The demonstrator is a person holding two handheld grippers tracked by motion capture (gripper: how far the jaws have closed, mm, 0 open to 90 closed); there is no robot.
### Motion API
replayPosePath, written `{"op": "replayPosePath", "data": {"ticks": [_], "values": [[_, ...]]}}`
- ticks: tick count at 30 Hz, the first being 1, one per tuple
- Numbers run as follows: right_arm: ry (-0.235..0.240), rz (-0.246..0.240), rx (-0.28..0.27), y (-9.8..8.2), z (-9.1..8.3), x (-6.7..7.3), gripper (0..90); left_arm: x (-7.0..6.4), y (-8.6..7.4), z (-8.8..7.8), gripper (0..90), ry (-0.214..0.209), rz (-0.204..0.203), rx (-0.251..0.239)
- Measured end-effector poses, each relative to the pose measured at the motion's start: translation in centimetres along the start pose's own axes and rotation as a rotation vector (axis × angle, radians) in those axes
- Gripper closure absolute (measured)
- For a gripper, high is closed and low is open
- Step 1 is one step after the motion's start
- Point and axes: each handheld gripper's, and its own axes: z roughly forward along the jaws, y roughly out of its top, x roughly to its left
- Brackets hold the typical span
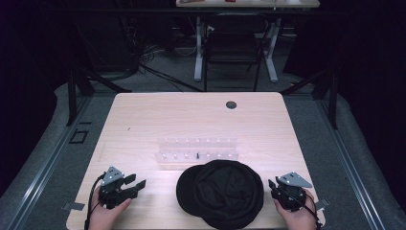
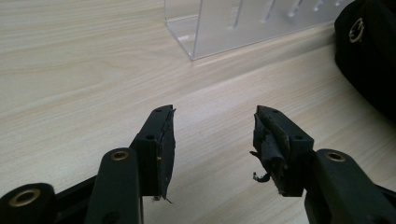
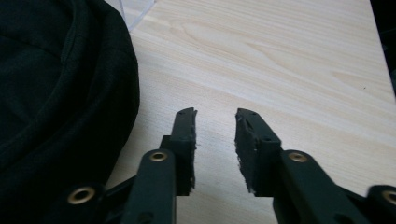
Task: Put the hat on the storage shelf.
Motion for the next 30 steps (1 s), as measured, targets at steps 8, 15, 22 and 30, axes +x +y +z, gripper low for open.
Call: {"op": "replayPosePath", "data": {"ticks": [8,15,22,30], "values": [[0.014,0.065,0.058,-0.1,0.4,-0.1,62.9,-0.5,0.0,0.2,48.9,0.000,0.011,0.020],[0.017,0.071,0.114,0.2,0.0,0.1,70.3,-0.7,0.1,0.0,48.9,-0.009,0.021,0.021],[0.070,0.186,0.164,1.8,-1.0,-0.8,76.3,-0.9,0.2,-0.1,49.1,-0.023,0.033,0.017],[0.178,0.258,0.280,4.3,-2.2,-1.9,76.9,-1.1,0.4,0.3,49.1,-0.019,0.053,0.032]]}}
